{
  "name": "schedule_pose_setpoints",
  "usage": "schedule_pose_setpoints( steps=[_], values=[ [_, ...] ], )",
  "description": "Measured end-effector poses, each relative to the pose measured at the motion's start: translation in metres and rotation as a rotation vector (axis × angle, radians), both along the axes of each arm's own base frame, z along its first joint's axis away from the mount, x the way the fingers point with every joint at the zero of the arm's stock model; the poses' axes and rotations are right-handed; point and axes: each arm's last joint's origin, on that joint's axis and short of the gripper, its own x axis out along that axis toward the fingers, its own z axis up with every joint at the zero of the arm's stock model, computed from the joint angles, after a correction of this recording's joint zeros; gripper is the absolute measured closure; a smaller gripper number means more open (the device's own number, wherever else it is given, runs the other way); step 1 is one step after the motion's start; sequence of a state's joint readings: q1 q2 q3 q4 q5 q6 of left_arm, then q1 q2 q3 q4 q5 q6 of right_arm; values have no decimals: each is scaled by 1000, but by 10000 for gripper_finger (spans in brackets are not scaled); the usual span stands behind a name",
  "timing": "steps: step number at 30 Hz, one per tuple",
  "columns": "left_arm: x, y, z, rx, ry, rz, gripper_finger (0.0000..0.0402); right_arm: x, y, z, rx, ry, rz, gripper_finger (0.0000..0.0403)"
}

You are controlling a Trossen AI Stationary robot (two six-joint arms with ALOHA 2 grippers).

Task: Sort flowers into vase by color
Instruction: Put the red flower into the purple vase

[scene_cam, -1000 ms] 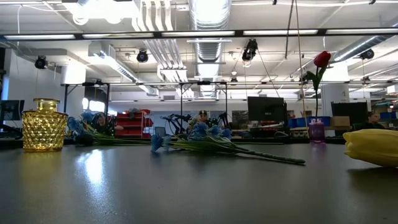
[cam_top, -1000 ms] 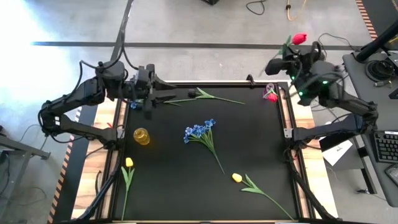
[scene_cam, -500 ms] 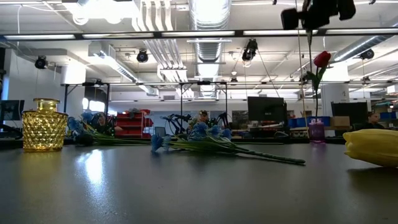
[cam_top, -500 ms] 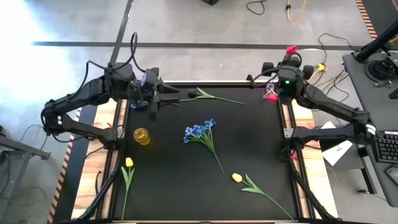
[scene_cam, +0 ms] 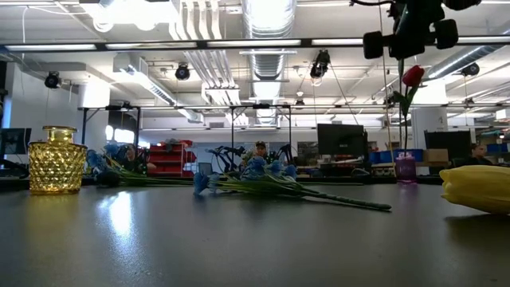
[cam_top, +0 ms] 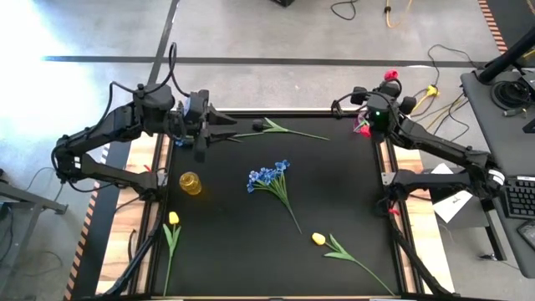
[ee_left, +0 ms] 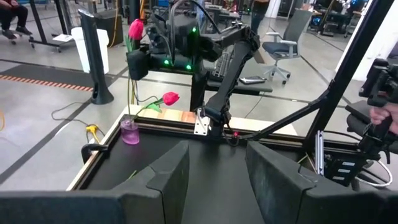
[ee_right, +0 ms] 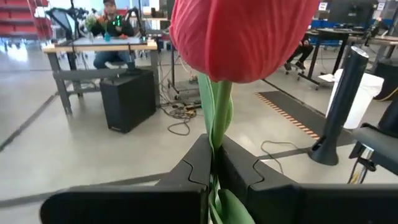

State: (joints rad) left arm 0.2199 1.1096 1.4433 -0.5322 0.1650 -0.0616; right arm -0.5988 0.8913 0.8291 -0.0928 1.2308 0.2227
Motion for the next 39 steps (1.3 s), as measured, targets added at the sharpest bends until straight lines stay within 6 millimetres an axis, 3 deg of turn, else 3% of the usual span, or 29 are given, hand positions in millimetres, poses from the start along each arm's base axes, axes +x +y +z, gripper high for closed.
schedule_pose_setpoints(
  steps=[9, 28, 39],
  values=[
    [-2, 0, -1, -2, 13, 2, 256, -3, -9, 3, -3, 55, -36, 390],
    [-11, -2, 0, -15, 29, 9, 256, 21, -31, -28, 72, 72, -12, 386],
    [-31, -3, 4, -25, 29, 69, 256, 4, -14, -31, 179, -116, 115, 271]
  ],
)
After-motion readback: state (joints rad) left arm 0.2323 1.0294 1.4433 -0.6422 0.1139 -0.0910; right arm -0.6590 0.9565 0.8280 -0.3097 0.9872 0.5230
